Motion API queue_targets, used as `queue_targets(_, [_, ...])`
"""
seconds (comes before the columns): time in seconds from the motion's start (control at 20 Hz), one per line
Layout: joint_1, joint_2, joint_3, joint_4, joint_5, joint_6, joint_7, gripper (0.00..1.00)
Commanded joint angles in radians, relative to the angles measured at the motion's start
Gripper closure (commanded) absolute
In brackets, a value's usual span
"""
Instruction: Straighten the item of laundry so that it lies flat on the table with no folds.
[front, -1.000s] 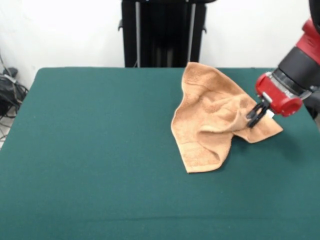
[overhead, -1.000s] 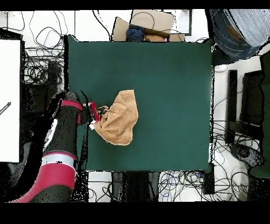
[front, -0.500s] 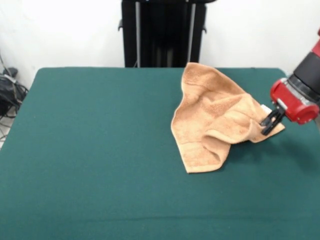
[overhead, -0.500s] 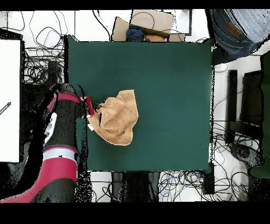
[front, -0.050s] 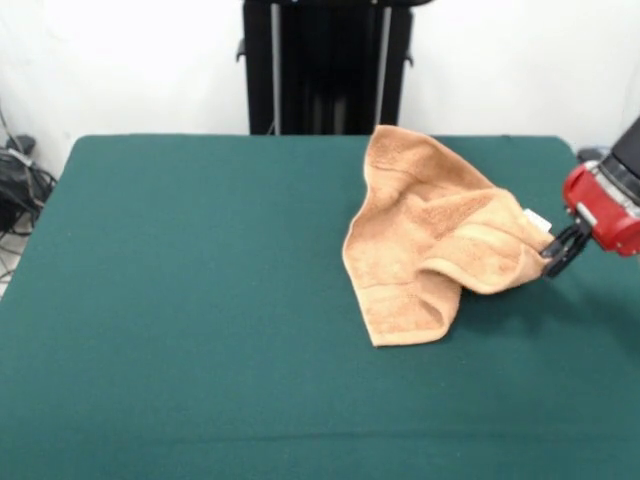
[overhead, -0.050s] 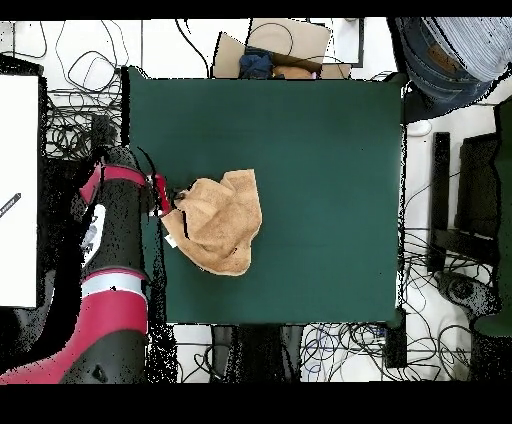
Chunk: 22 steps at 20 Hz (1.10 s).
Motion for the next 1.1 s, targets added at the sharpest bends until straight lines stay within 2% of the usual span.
queue_targets(0.05, [-0.028, 0.023, 0.109, -0.001, 0.047, 0.043, -0.221, 1.0])
queue_targets(0.55, [-0.025, 0.003, 0.1, 0.038, 0.041, 0.006, -0.205, 1.0])
queue_targets(1.1, [-0.052, -0.153, 0.107, 0.204, 0.068, -0.039, -0.246, 1.0])
